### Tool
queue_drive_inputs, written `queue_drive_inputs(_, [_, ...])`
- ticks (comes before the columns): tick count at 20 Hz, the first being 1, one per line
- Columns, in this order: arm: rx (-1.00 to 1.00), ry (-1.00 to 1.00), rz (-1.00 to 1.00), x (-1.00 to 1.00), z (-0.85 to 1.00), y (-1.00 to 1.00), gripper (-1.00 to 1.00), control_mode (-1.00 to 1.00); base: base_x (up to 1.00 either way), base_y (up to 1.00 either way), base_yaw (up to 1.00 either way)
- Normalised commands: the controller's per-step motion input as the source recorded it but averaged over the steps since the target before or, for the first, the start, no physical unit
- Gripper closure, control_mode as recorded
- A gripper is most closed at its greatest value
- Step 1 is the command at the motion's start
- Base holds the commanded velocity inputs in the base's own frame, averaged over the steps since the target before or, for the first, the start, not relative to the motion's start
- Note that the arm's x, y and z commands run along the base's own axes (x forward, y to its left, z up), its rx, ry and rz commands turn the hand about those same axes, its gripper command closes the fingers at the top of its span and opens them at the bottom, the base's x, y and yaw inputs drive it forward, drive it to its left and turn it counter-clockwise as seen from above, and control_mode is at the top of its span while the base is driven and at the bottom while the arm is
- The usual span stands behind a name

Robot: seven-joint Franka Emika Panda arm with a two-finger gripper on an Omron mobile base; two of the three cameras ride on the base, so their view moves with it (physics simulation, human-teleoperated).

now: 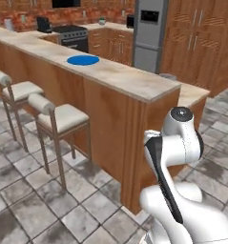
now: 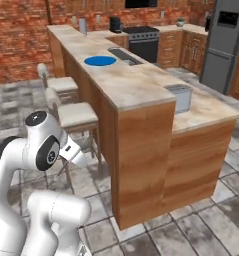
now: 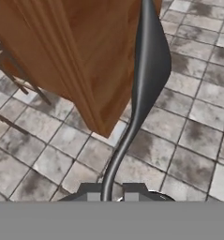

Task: Take the fork and place it on the left side of the plate. Then take the spoon and place it on the right side of the plate. Make sure they're directly next to the plate.

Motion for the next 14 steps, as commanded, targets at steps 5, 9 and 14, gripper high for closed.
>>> queue_drive_inputs(5, [0.0,0.0,0.0,0.0,0.0,0.0,1.0,1.0,0.31,0.89,-0.5])
queue_drive_inputs(9, [0.0,0.0,0.0,0.0,0.0,0.0,1.0,1.0,0.28,0.78,-0.47])
queue_drive_inputs(14, [0.0,0.0,0.0,0.0,0.0,0.0,1.0,1.0,0.33,0.75,-0.44])
